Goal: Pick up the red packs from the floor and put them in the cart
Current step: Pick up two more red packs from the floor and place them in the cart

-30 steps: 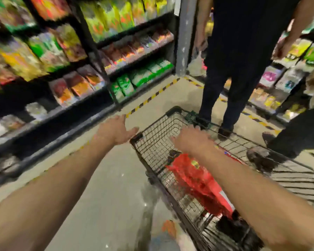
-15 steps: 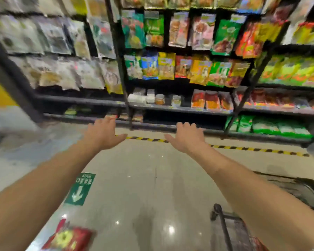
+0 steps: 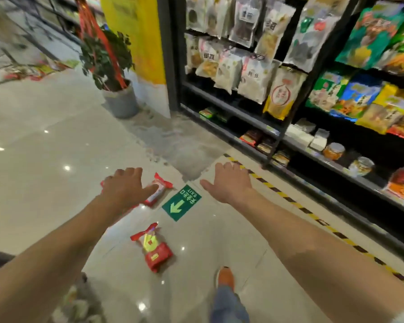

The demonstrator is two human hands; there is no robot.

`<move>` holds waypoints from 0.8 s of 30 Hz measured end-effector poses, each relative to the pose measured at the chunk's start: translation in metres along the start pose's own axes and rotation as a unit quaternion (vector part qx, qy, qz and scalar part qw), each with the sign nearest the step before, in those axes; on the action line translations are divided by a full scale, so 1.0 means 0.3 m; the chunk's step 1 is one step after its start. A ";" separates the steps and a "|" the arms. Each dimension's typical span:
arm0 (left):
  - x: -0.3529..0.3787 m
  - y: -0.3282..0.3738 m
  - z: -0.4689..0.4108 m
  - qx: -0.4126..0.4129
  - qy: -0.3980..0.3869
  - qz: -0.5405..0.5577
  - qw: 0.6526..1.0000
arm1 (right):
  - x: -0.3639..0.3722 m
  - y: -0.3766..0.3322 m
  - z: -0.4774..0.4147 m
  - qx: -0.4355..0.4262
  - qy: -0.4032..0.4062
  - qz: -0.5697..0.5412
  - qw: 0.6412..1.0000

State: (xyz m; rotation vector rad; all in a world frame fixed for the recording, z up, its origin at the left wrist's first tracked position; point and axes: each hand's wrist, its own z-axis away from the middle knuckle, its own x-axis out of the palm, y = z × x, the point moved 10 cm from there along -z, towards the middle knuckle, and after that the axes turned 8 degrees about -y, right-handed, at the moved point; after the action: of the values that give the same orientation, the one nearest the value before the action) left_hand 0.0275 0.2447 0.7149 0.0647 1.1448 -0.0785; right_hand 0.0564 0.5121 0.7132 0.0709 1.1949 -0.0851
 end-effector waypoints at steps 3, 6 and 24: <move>0.070 -0.153 -0.080 -0.051 -0.017 0.034 0.998 | 0.033 -0.140 -0.164 -0.048 -0.023 0.021 0.998; 0.117 -0.273 -0.157 -0.107 -0.045 0.046 0.992 | 0.056 -0.265 -0.326 -0.097 -0.039 0.037 0.994; 0.329 -0.893 -0.670 -0.216 -0.145 0.063 0.964 | 0.274 -1.005 -1.083 -0.226 -0.129 0.098 0.961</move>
State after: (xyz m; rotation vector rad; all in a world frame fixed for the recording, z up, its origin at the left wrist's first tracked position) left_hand -0.1398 -0.0064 0.5390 -0.2549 0.8418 0.2685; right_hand -0.2456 0.2425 0.5149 -0.2179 0.9167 0.3451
